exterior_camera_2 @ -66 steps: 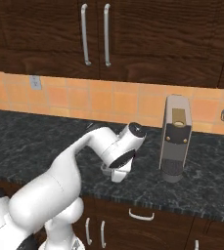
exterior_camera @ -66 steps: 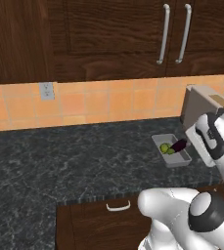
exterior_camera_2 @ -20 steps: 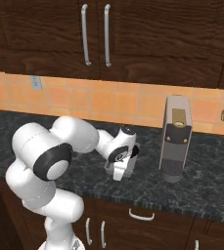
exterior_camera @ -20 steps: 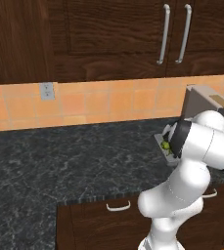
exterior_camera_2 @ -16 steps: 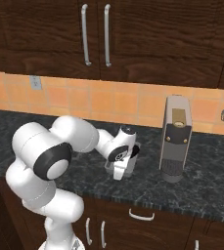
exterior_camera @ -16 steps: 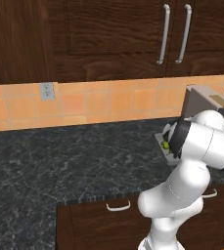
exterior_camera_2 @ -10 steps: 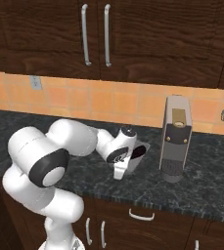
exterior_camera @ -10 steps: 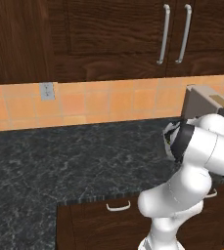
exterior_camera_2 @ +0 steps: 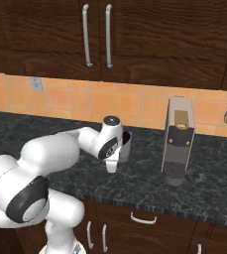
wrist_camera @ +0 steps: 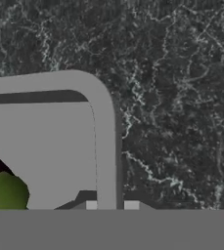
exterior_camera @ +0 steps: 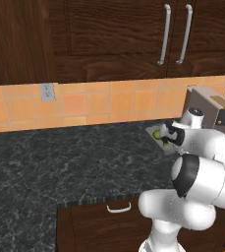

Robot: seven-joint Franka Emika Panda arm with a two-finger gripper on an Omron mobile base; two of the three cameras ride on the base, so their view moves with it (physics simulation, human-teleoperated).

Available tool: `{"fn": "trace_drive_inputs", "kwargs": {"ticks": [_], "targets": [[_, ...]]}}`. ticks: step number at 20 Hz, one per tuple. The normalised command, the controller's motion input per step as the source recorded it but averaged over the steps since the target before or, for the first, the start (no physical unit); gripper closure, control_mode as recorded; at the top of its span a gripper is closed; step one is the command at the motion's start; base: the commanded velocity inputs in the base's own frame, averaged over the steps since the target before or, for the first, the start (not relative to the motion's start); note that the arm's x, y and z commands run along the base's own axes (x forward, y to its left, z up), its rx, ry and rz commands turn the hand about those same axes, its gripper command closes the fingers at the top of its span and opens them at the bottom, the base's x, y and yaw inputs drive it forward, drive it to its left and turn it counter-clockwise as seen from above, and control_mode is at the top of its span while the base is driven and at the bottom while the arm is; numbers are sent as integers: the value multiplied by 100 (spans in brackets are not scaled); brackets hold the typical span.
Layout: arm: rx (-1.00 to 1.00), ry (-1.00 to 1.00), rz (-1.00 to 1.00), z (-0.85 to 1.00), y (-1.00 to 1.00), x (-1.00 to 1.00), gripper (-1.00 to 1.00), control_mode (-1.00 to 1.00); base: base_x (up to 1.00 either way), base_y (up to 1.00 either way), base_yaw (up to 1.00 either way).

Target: Take the meat container that has the fish and place it on the second highest rack of the freezer. Then take the vegetable container that has the eggplant and lime and place it on the highest rack of the freezer.

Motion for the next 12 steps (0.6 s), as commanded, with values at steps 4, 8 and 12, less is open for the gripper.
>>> {"fn": "trace_drive_inputs", "kwargs": {"ticks": [4,8,12], "targets": [[1,-1,-2,91,33,-36,100,-100,0,0,0],[7,0,-7,100,53,-41,100,-100,0,0,0],[19,-5,-7,61,33,-79,100,-100,0,0,0]]}}
